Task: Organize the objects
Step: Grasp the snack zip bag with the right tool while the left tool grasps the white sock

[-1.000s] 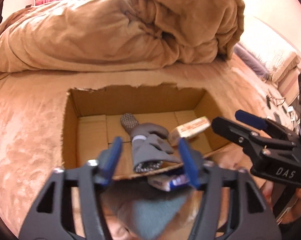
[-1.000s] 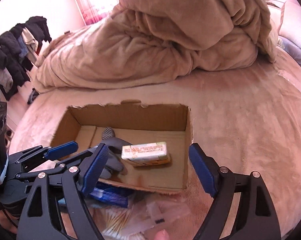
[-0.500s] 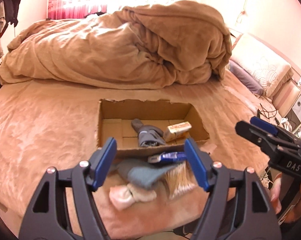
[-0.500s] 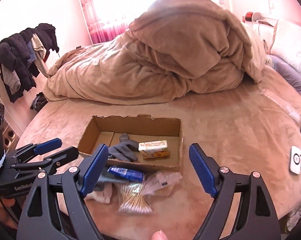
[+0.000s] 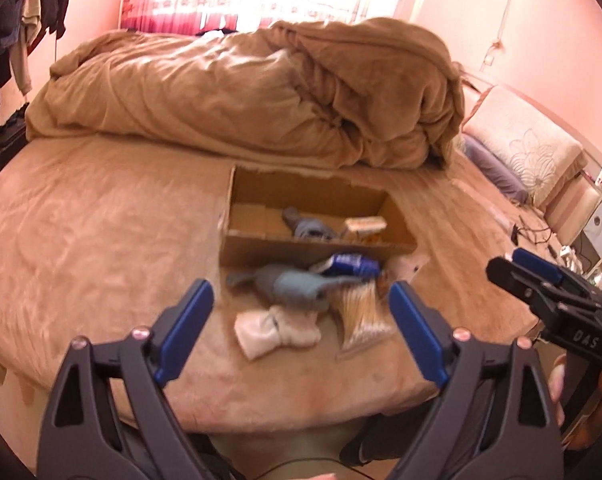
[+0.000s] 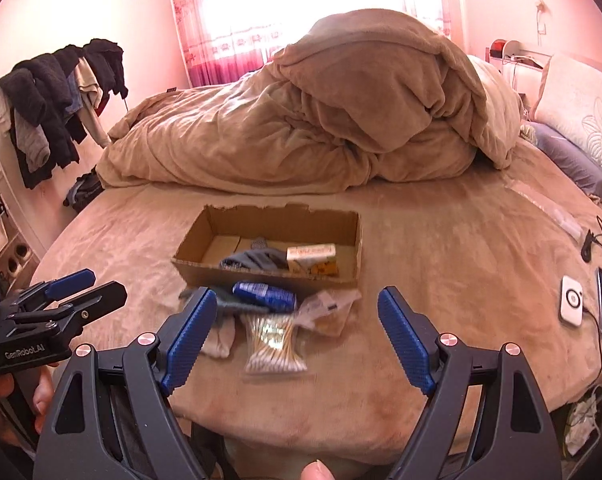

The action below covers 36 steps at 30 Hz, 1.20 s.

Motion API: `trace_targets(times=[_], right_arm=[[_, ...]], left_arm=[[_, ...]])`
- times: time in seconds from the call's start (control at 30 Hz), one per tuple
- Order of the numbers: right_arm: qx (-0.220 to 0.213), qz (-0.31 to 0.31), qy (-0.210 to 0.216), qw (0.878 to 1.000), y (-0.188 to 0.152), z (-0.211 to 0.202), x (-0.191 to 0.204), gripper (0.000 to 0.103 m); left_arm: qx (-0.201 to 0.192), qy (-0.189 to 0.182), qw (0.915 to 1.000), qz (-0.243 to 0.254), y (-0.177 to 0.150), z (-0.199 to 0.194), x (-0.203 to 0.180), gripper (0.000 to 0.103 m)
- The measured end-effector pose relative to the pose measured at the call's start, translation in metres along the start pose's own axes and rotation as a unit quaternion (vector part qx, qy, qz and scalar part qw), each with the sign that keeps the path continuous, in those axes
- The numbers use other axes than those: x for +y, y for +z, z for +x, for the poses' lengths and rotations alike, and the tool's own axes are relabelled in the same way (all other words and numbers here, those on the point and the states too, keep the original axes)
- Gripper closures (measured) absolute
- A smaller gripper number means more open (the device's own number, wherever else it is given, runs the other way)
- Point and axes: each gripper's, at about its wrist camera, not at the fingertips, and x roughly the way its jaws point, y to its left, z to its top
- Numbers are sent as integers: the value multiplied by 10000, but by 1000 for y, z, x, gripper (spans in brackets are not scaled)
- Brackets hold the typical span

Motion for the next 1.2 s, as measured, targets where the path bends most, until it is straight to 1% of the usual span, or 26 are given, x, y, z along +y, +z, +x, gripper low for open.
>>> trace_targets(times=[0.23,0.5,0.73,0.97,1.1,1.2], right_arm=[[206,23,67,9998,-24,13,0,18],[395,82,67,9992,-35,36,-9,18],[600,129,78,9981,-43,64,-20,18],[822,95,119,9965,-49,97,-28,18],[854,28,114,9963,-50,115,-30,18],[876,12,75,9961,-49,130,-33,18]], left_arm=[[206,120,9997,-15,-24,24,5,12],[585,152,9980,-165,-38,64,13,12],[882,273,9953,-297,-51,103,18,12],[989,264,9942,-333,-51,130,17,12],[1015,166,9942,-330,-50,143,15,12],[985,208,9946,-239,-51,150,13,12]])
